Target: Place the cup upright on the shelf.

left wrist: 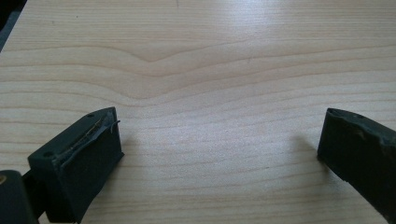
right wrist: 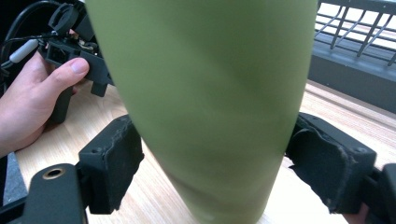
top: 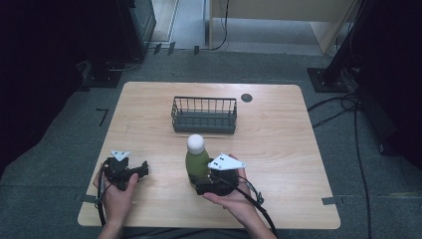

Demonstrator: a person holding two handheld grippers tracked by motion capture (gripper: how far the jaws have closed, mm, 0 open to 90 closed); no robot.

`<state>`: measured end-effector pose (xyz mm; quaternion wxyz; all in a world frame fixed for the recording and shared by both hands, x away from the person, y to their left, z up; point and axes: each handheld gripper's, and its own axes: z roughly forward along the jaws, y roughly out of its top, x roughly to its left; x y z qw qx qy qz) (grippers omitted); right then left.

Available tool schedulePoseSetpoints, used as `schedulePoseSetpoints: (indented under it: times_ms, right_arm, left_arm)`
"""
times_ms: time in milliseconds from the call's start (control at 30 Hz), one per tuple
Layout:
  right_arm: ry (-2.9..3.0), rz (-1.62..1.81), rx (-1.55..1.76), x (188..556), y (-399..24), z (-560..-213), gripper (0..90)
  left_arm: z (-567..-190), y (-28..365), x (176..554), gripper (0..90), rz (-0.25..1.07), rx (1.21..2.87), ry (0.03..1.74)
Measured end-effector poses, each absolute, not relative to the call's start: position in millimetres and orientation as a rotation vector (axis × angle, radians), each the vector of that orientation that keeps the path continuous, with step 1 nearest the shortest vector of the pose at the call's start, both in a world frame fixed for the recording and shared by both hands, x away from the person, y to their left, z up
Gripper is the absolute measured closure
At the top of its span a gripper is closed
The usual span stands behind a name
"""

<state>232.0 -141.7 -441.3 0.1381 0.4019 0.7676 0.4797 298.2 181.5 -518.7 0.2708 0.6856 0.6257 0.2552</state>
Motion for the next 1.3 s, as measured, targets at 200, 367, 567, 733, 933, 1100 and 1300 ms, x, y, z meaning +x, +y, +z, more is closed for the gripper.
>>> schedulePoseSetpoints:
  times_ms: [200, 367, 567, 733, 933, 1100, 1300]
  right_arm:
    - [2.212, 1.384, 1.149, 236, -135, -441, 16.3]
    - [2.204, 1.4, 1.139, 241, -130, -442, 15.1]
    - [2.182, 1.411, 1.128, 246, -124, -441, 16.2]
    - [2.157, 1.39, 1.076, 244, -122, -441, 19.4]
    - [2.161, 1.411, 1.076, 245, -126, -438, 20.0]
    - [2.142, 1.427, 1.063, 247, -131, -427, 20.1]
    - [2.12, 1.434, 1.077, 256, -139, -411, 20.2]
  left_arm:
    - [-519, 182, 298, 0.0, 0.687, 1.847, 1.685]
    - [-519, 182, 298, 0.0, 0.687, 1.848, 1.685]
    - [-519, 182, 298, 0.0, 0.687, 1.848, 1.685]
    - [-519, 182, 298, 0.0, 0.687, 1.85, 1.684]
    - [-519, 182, 298, 0.0, 0.687, 1.85, 1.684]
    - [-519, 182, 298, 0.0, 0.687, 1.849, 1.685]
    - [-519, 182, 298, 0.0, 0.687, 1.846, 1.685]
